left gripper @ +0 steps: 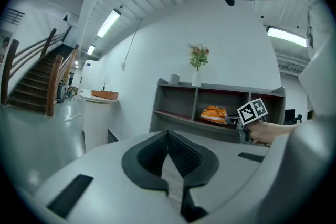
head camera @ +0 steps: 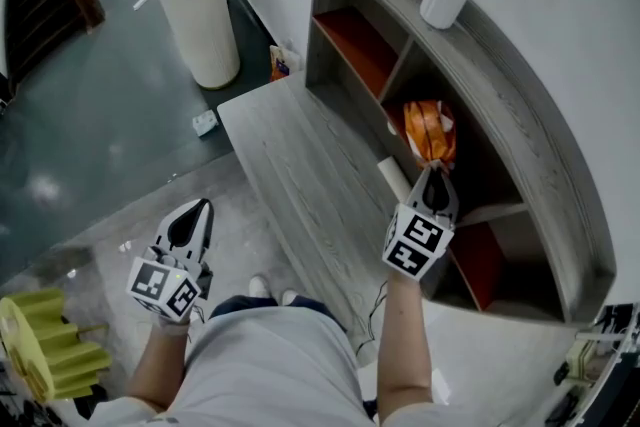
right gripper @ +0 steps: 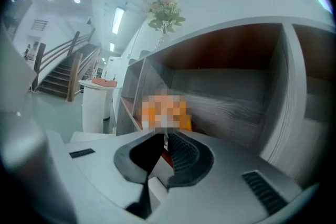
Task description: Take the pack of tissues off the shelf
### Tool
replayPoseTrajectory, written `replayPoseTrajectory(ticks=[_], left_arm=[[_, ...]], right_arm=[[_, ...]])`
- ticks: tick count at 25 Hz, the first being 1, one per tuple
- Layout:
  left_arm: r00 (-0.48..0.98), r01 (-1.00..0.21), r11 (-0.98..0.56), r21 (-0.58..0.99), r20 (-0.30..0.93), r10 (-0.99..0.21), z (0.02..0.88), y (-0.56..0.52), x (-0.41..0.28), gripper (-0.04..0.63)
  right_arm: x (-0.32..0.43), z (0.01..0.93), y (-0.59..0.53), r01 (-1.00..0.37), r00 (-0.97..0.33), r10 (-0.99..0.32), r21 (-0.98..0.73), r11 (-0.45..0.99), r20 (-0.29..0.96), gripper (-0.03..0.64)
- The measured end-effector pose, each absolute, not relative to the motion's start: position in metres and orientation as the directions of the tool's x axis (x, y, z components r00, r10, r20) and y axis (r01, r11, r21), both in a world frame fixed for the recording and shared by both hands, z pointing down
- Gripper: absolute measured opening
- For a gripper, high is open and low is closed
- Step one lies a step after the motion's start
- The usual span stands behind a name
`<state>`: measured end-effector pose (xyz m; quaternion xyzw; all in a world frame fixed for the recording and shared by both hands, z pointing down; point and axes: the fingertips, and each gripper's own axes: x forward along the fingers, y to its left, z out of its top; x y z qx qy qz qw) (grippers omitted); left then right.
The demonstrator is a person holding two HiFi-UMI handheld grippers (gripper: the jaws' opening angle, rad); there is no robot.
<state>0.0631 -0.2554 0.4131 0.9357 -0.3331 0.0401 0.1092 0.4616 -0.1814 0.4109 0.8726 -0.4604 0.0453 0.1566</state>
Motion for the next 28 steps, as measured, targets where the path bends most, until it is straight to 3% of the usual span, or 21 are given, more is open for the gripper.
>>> replayPoseTrajectory(ticks=[14,28], left_arm=[[0.706,-0.707,-0.684,0.178,0.137,-0.695,0.407,-0.240,0.002,0.015],[0.579,-0.812,-0.554,0.181,0.143,-0.803,0.407,-0.228,-0.082,0.015]], right_arm=[[0.372,0.386,-0.202,-0.889,0.437,-0.887,0.219,-0.402,0.147,0.032],[0.203,0.399,-0.268,-0.983,-0.036,-0.992,0.173,0.057,0.118,0.032]])
